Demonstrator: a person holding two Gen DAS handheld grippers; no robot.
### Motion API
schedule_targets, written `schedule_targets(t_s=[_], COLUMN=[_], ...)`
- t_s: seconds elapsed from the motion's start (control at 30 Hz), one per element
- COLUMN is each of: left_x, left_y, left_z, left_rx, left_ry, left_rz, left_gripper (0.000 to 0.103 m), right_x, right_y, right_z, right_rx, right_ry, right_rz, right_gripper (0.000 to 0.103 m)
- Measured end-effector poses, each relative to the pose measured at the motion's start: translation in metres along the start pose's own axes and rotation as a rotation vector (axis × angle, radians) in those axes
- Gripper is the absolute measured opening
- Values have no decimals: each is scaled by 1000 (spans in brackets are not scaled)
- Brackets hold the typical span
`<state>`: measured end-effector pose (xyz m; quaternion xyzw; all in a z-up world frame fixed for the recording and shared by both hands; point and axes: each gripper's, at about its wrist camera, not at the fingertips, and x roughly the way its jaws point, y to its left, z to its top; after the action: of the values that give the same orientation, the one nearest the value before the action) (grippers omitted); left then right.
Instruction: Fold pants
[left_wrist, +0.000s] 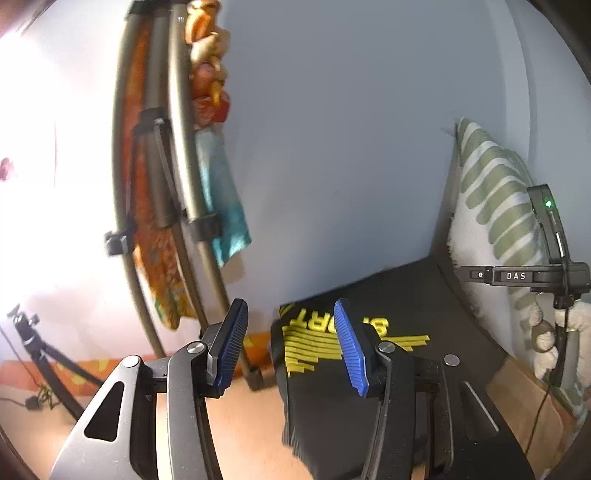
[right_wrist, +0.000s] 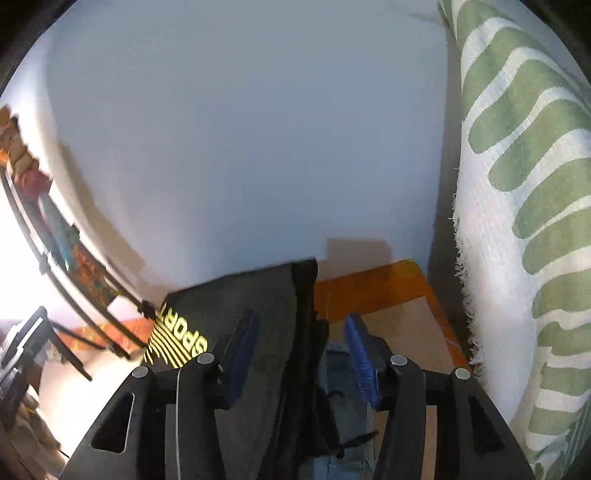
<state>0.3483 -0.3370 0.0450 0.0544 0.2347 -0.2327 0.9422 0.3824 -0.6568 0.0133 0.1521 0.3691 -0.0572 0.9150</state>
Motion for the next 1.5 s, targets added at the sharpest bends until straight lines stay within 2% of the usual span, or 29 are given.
schedule_targets(t_s=[0.17,0.37,0.5,0.87,1.1,1.3,1.5], left_x=[-32,-79,-104,-196,-246,-279,-304], left_y=[15,23,17,12,17,12,12], left_z=[-12,-28,-36,-67,-98,-126,-143], left_rx=[-33,-76,-102,-123,-149,-136,-148], left_ry=[22,40,38,25,55,58,28], left_rz=[-22,-64,-95,-181,-135,-96,-25], left_gripper=[48,55,60,75,80,82,83], right_x=[-26,-80,-122,-207,-251,-281,-290], right_y=[6,20,34,65,93,119,135], right_z=[-23,-46,-68,-141,-184,-216,-242], right_rx=[-17,-40,-76,-102,-138,-173,-189], right_ry=[-16,-69,-113,-167,-218,-278,-293], right_rz=[24,38,23,-36,-78,-105,-128], right_gripper=[52,59,73,86,103,103,103])
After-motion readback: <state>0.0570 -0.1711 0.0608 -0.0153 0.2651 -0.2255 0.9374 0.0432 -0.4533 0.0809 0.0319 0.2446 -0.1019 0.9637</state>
